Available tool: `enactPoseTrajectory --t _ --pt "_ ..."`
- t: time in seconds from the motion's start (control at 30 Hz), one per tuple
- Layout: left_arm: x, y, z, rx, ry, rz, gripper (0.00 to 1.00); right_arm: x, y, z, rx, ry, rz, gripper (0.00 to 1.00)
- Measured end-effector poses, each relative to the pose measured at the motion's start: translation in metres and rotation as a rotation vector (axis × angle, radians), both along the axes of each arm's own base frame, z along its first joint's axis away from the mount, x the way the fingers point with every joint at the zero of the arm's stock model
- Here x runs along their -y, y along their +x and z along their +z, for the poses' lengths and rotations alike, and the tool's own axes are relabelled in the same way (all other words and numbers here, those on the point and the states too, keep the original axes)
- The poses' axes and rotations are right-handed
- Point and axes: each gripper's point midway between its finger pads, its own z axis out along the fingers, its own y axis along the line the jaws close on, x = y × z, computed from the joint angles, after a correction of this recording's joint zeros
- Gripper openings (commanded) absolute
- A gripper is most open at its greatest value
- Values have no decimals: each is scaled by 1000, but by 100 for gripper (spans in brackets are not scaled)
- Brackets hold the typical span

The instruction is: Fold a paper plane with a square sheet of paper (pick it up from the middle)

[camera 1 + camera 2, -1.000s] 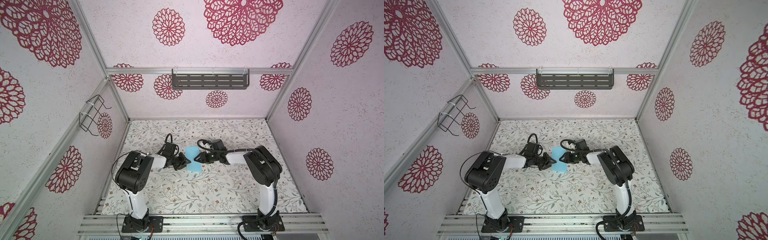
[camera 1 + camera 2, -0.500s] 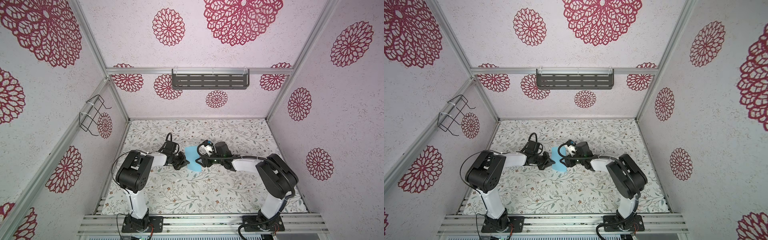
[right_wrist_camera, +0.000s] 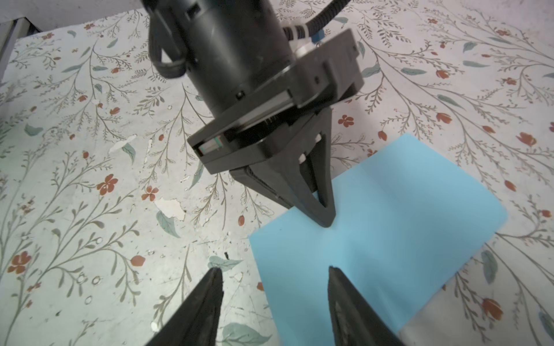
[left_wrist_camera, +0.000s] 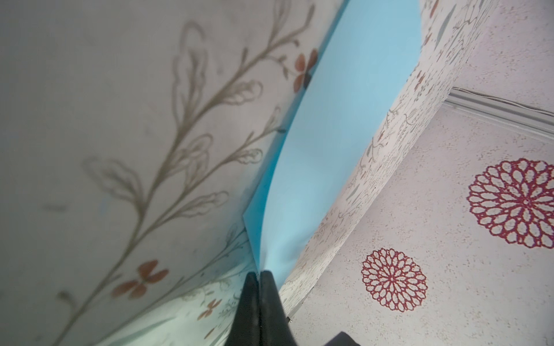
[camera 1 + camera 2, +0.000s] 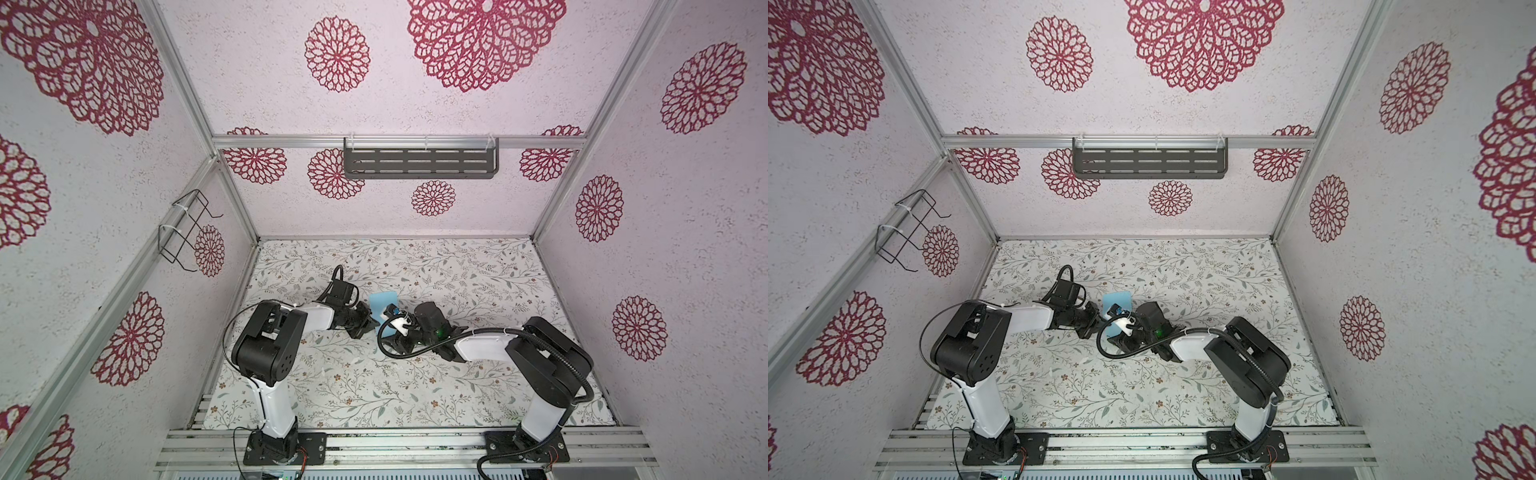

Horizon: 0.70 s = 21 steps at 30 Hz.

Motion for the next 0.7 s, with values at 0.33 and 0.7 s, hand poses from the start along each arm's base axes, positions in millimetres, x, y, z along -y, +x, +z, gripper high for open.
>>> enactPoseTrajectory --t 0.33,0.7 --pt "1 -1 1 -16 -12 8 4 -2 3 -18 83 -73 35 33" --pt "-3 -2 3 -13 11 12 19 -2 5 -18 119 -87 41 8"
